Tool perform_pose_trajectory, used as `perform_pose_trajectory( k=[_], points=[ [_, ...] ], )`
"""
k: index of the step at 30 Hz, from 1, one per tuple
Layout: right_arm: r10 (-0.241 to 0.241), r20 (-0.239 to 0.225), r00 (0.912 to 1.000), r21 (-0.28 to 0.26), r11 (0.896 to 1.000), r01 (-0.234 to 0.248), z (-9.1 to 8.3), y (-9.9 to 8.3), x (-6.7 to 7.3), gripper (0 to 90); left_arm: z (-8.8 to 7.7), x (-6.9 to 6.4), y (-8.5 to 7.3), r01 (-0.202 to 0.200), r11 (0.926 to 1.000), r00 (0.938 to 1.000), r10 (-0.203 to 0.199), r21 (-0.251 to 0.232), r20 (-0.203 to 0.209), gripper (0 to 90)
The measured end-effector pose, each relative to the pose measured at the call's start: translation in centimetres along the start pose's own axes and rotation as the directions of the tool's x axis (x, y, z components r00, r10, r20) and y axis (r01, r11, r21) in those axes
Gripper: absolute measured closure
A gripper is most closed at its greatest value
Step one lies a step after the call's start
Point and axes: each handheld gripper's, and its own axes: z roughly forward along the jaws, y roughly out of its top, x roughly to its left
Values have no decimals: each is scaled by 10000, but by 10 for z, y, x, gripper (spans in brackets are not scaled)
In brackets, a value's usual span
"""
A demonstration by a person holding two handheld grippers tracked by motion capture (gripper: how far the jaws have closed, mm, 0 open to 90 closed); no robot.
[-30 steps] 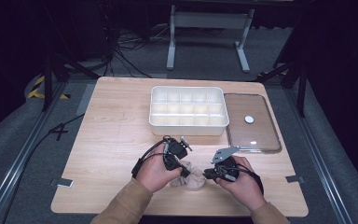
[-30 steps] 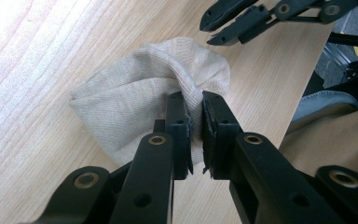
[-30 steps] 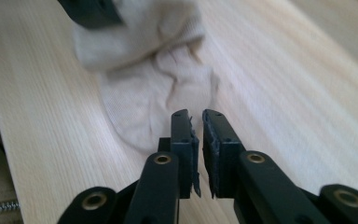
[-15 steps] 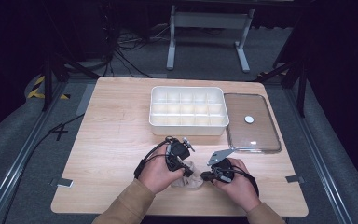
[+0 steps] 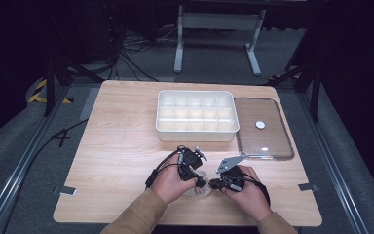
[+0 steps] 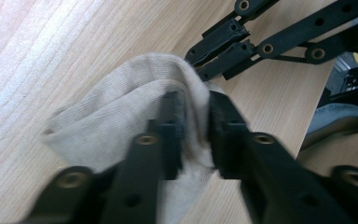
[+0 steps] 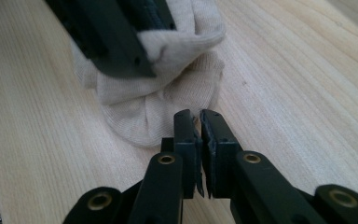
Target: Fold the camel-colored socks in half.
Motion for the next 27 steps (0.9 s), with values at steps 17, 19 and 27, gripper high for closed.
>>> perform_pose_trajectory(
  k=[17,19,27],
  points=[
    [-172,296,9994,-1311,9911,210,-33,16,5,824,-42,10,-15,119,9965,9994,-146,-825,-316,674],
    [-322,205,9993,-1486,9883,349,-33,21,9,828,-46,13,-20,167,9968,9976,-218,-780,-650,684],
    [-913,-341,9952,-1641,9828,845,-16,35,29,833,-49,15,-30,190,9983,9942,-247,-554,-1045,706]
  ],
)
